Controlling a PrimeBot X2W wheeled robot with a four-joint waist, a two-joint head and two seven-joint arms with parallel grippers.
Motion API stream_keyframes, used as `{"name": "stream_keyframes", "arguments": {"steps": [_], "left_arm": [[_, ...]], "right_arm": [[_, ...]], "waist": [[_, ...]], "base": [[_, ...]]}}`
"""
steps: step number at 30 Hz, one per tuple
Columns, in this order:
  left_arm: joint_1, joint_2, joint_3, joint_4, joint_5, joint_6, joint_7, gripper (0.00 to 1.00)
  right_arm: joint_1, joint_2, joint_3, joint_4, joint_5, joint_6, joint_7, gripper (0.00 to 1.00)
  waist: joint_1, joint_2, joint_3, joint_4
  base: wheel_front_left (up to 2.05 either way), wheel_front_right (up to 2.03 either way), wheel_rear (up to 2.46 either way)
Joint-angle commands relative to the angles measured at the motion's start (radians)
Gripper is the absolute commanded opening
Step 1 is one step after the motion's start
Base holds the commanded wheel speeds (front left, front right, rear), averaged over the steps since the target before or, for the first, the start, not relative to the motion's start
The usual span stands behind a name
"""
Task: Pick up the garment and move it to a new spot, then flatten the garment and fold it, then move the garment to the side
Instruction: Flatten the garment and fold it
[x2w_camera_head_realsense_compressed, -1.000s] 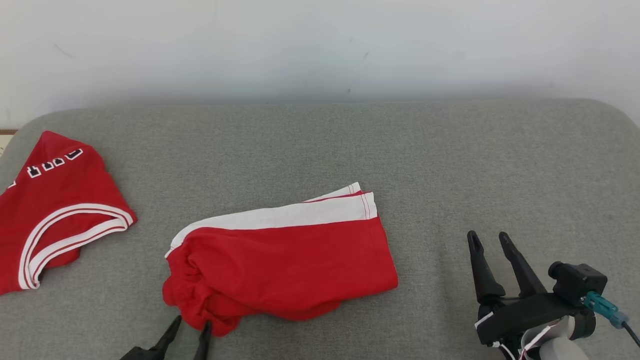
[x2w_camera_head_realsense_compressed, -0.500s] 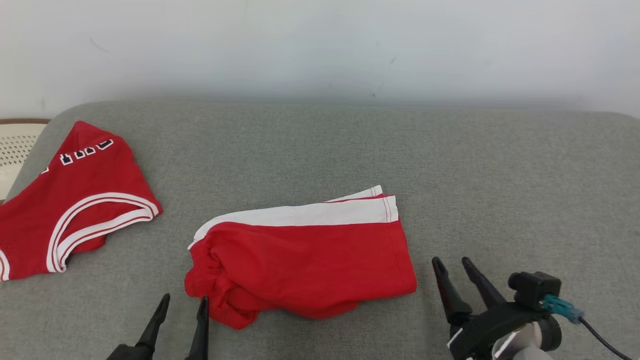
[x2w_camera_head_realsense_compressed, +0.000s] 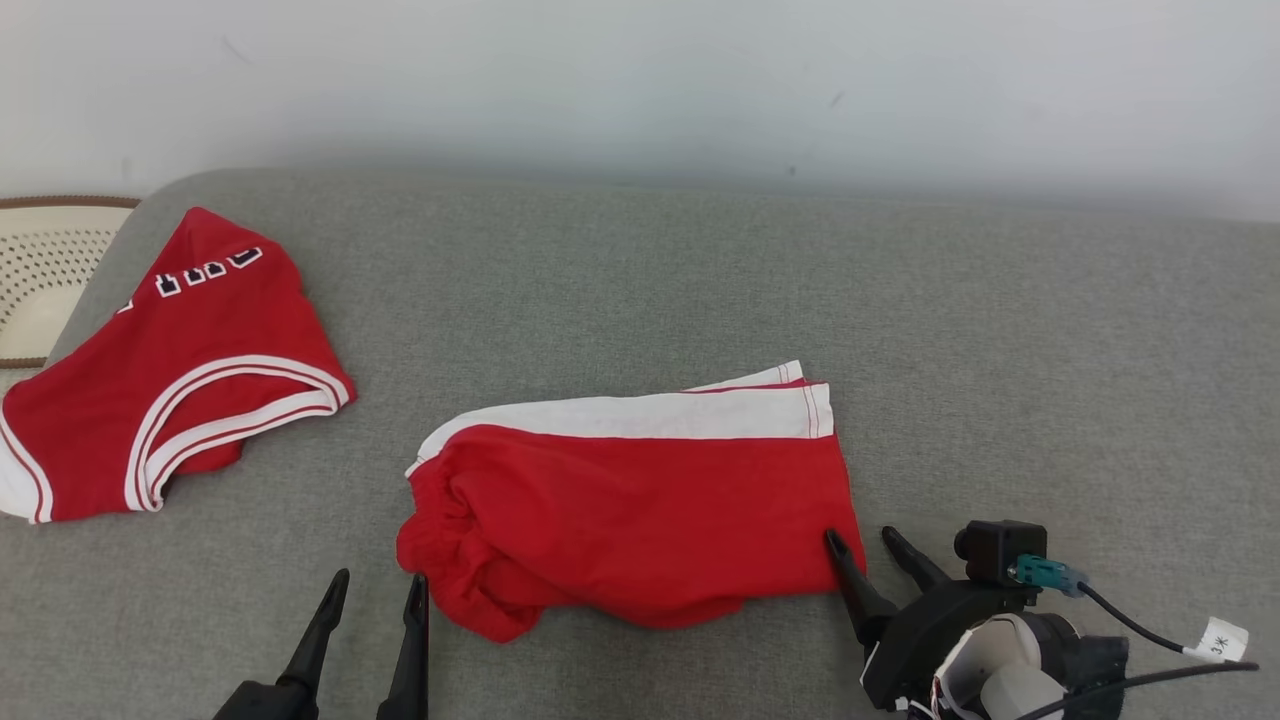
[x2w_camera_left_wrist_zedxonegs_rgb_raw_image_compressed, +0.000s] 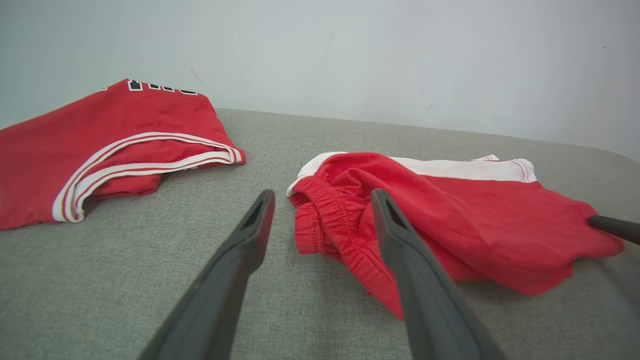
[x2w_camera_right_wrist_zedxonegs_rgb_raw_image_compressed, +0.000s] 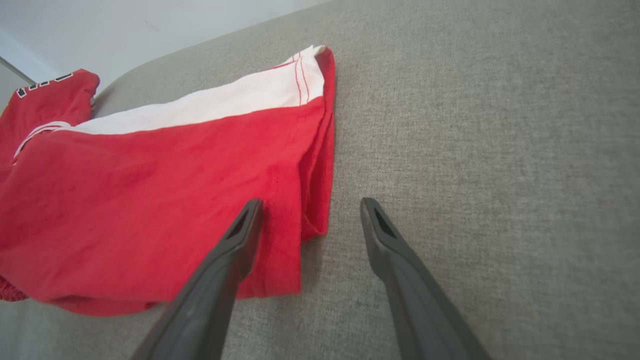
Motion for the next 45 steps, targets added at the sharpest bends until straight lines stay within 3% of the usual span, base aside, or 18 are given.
{"name": "stream_keyframes", "arguments": {"steps": [1,10,11,12,29,36,45], "left_arm": [[0.006,-0.004,0.008,-0.005,0.018,-0.004,-0.007,1.0],[0.005,-0.032,0.042,-0.01,0.039,-0.029,-0.007,1.0],[0.004,-0.034,0.044,-0.01,0.041,-0.031,-0.007,1.0],[0.003,-0.036,0.046,-0.011,0.043,-0.03,-0.007,1.0],[0.012,-0.05,0.066,0.008,0.053,-0.045,-0.006,1.0],[0.016,-0.052,0.064,0.01,0.05,-0.045,-0.006,1.0],[0.022,-0.052,0.054,0.019,0.041,-0.044,-0.006,1.0]], "right_arm": [[-0.017,0.003,0.009,0.021,-0.008,-0.001,-0.004,1.0],[-0.081,0.029,0.058,0.178,0.012,-0.001,-0.016,1.0],[-0.086,0.035,0.066,0.189,0.018,-0.001,-0.014,0.43],[-0.09,0.04,0.074,0.191,0.022,-0.001,-0.022,0.01],[-0.104,-0.059,0.039,0.125,0.115,-0.001,-0.128,0.0],[-0.045,-0.102,-0.019,0.063,0.111,-0.001,-0.127,0.0],[0.054,-0.108,-0.093,-0.022,0.084,-0.001,-0.087,0.0]], "waist": [[0.0,-0.0001,0.007,0.01],[0.0,-0.0001,0.025,0.03],[0.0,-0.0001,0.027,0.03],[0.0,-0.0001,0.029,0.03],[0.0,-0.0001,0.031,-0.037],[0.0,-0.0001,0.029,-0.064],[0.0,-0.0001,0.008,-0.074]], "base": [[0.0,0.0,0.0],[0.0,0.0,0.0],[0.0,0.0,0.0],[0.0,0.0,0.0],[0.0,0.0,0.0],[0.0,0.0,0.0],[0.0,0.0,0.0]]}}
